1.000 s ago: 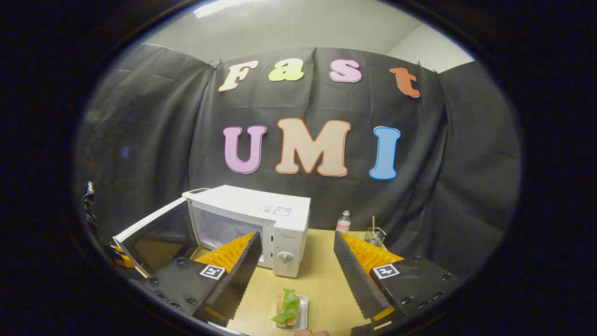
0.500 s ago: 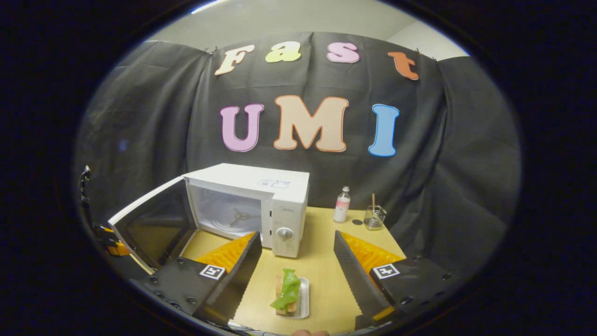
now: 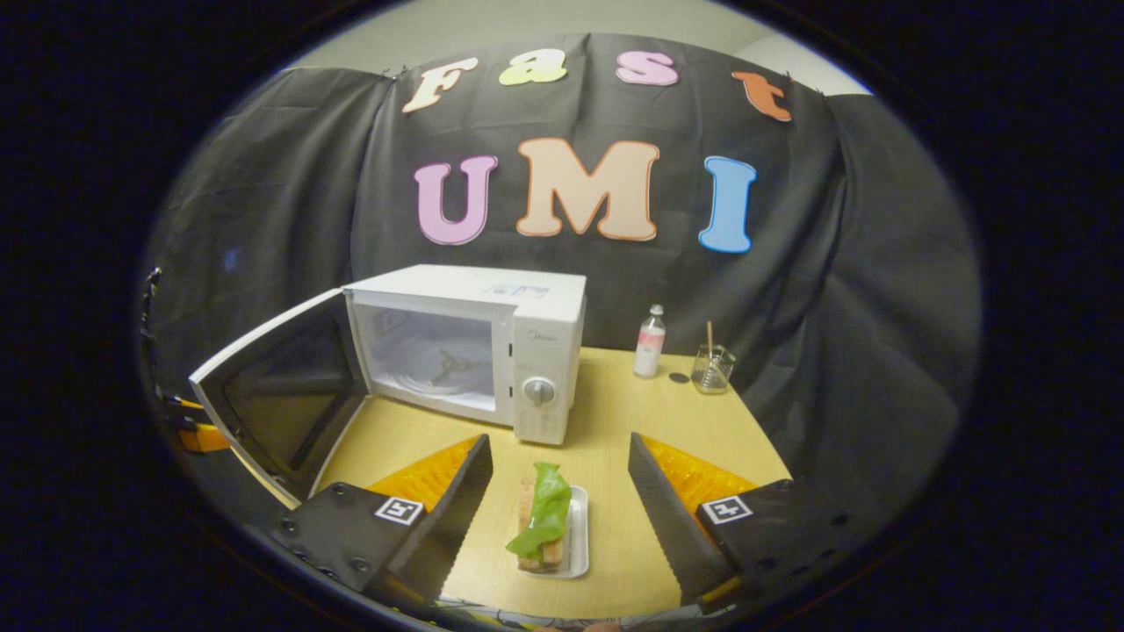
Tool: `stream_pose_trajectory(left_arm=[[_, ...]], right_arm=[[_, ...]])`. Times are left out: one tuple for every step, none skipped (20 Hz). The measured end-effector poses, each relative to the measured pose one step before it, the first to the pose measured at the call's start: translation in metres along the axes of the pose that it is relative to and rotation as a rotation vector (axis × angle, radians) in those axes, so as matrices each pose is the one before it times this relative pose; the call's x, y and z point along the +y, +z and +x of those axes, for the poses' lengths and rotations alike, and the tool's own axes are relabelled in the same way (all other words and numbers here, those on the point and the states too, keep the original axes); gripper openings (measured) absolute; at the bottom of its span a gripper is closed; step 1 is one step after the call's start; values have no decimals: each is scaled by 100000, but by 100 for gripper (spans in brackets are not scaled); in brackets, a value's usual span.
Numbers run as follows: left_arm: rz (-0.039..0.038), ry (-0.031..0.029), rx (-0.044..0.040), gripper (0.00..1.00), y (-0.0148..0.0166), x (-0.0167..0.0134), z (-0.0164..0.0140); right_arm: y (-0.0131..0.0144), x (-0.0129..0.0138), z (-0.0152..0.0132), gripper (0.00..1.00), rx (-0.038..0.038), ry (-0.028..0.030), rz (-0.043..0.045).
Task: Open the microwave oven with the left hand, put the food in, and close the microwave oven.
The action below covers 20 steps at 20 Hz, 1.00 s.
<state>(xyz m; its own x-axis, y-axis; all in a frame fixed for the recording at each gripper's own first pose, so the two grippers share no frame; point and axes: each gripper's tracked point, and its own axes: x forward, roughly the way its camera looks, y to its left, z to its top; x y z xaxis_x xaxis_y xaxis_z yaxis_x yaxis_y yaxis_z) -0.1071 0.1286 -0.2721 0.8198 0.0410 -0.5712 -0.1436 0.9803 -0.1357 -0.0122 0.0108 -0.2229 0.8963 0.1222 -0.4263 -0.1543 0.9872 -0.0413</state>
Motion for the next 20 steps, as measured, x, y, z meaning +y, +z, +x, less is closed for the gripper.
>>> stream_pose_trajectory(left_arm=[[-754, -173, -646, 100, 339, 140, -755], [-1067, -117, -423, 100, 271, 63, -729], [-953, -461, -628, 100, 401, -58, -646], [-511, 253, -562, 99, 295, 32, -732], [54, 583, -748, 98, 361, 119, -655], [274, 461, -478, 98, 272, 196, -654], [635, 448, -333, 98, 281, 91, -625], [1212, 520, -1043, 97, 321, 131, -532], [1996, 1938, -1252, 98, 485, 442, -371], [1844, 2457, -1292, 97, 486, 766, -215], [690, 2150, -1235, 98, 539, 655, -203], [-354, 922, -1561, 97, 827, 300, -428], [-1028, 779, -2757, 98, 1128, 341, -484], [-626, 856, -2547, 97, 895, 272, -270], [-953, 991, -3144, 97, 1133, 187, -25], [-418, 1301, -2193, 96, 845, 388, -43], [-68, 1400, -1891, 96, 931, 231, 20], [-7, 1082, -2464, 97, 944, 183, -146], [-22, 364, -2988, 95, 1167, -35, -73], [156, 274, -2415, 95, 768, -210, 88]], right_arm=[[-747, -66, 201, 99, 1648, 50, -678], [-741, 76, 269, 98, 1365, 393, -904], [-800, 80, 223, 99, 1377, 270, -915], [-781, 155, 315, 99, 1784, 579, -632], [-902, 130, 355, 99, 1791, 595, 179], [-875, 227, 349, 98, 2073, 659, 309], [-871, 7, 182, 98, 1977, 183, 59], [-644, 191, 306, 98, 1498, 372, -141], [-868, 45, 253, 99, 1554, -117, -264], [-562, -44, 324, 99, 1391, -48, -60], [-594, 3, 207, 99, 1507, 75, -183], [-407, 184, 402, 98, 1231, 331, -209], [-401, 141, 228, 99, 623, 417, -636], [-318, 92, 210, 98, 921, 161, -708], [-681, 9, 281, 95, 1220, -24, -326], [-274, -5, 236, 94, 738, -44, 572], [-693, -72, 255, 94, 1473, 127, 687], [-333, 24, 206, 96, 1032, -221, 447], [-342, -15, 260, 94, 903, -370, 259], [-193, -104, 213, 94, 631, -399, 253]])
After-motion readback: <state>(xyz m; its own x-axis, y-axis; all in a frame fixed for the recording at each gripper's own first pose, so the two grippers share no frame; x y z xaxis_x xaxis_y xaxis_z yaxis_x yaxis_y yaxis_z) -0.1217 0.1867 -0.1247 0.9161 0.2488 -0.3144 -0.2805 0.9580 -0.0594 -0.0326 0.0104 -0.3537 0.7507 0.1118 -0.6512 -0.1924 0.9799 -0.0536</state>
